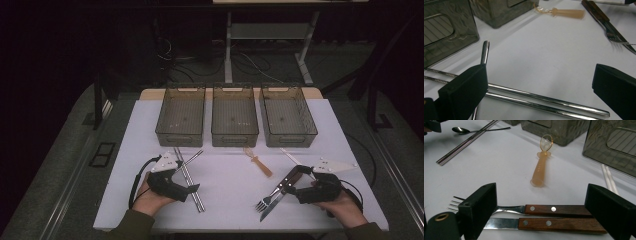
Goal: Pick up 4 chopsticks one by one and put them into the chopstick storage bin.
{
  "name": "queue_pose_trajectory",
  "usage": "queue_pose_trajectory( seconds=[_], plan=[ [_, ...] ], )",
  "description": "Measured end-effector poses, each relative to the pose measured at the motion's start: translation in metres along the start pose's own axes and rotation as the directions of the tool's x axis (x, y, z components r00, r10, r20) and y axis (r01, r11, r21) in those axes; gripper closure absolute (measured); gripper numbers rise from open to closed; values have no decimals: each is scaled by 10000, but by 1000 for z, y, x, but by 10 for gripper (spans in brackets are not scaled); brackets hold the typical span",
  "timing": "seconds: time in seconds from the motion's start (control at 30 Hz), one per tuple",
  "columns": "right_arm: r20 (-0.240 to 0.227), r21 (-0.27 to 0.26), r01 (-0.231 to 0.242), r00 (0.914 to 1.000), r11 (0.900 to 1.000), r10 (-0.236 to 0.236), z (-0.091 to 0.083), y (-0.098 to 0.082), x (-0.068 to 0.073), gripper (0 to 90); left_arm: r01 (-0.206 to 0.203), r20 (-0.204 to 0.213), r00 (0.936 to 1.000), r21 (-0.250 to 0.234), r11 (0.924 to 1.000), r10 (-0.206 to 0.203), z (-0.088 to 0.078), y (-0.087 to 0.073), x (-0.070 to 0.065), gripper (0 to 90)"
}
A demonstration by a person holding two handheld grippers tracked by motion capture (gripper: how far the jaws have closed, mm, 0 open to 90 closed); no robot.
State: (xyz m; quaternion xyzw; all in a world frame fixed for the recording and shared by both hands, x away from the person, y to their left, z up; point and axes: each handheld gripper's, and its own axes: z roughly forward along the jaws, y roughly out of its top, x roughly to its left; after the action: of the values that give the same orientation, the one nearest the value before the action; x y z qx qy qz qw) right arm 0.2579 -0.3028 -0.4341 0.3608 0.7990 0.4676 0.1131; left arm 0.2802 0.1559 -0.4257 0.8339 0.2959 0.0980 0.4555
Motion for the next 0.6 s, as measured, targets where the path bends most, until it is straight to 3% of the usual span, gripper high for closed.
queue_pose_trajectory(
  seconds=[0.4,0.53,0.6],
  plan=[
    [-25,20,-11,10000,10000,11,0,-1,0,107,195,-246,9995,420,9989,-184,5,2,3,46],
    [5,57,42,10000,10000,-42,0,0,0,107,211,-400,9990,350,9992,-197,5,4,6,85],
    [-2,33,113,9999,9999,-113,0,1,1,107,295,-529,9982,305,9991,-278,5,5,6,145]
  ],
)
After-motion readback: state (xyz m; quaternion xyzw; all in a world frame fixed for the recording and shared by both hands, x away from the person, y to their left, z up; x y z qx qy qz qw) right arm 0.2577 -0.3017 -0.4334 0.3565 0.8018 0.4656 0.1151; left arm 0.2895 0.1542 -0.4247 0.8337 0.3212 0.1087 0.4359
